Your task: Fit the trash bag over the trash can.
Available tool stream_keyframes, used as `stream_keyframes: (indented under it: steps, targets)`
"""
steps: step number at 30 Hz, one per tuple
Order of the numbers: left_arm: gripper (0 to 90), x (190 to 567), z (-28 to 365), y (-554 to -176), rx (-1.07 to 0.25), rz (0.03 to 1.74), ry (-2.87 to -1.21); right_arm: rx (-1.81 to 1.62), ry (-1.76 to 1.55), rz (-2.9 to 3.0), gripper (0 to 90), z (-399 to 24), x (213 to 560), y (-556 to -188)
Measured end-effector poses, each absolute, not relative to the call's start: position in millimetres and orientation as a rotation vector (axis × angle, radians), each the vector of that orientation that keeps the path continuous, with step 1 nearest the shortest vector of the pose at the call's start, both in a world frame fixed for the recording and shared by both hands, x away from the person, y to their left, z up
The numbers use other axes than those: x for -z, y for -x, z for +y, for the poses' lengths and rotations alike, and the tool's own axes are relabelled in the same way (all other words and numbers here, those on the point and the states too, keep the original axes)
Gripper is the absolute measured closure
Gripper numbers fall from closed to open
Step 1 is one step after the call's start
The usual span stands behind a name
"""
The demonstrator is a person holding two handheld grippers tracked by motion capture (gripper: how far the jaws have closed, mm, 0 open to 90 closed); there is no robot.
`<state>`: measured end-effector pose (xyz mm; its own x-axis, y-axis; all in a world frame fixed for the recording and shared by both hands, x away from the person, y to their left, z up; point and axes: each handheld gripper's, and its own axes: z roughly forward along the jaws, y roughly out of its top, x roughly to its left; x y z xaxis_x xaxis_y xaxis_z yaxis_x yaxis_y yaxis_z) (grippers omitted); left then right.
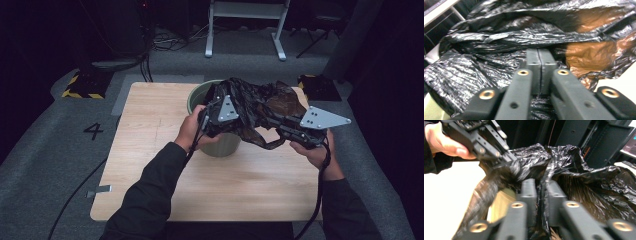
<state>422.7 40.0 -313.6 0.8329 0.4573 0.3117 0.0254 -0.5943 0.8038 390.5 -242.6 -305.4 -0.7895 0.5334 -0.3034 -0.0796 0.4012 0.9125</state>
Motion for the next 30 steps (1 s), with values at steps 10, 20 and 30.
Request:
stream_keyframes:
  steps: [10, 20, 30]
  targets:
    - [90.0, 308, 81, -430, -0.614, 0.415, -2.058, -1.470, -0.460, 2.059, 32.8, -262, 303, -390]
    - [90.0, 307, 116, -431, -0.631, 0.506, -1.988, -1.430, -0.495, 2.092, 28.0, -273, 318, -396]
    - [16.2, 300, 74, -392, -0.539, 0.373, -2.005, -1.370, -0.464, 2.113, 80.8, -260, 323, -399]
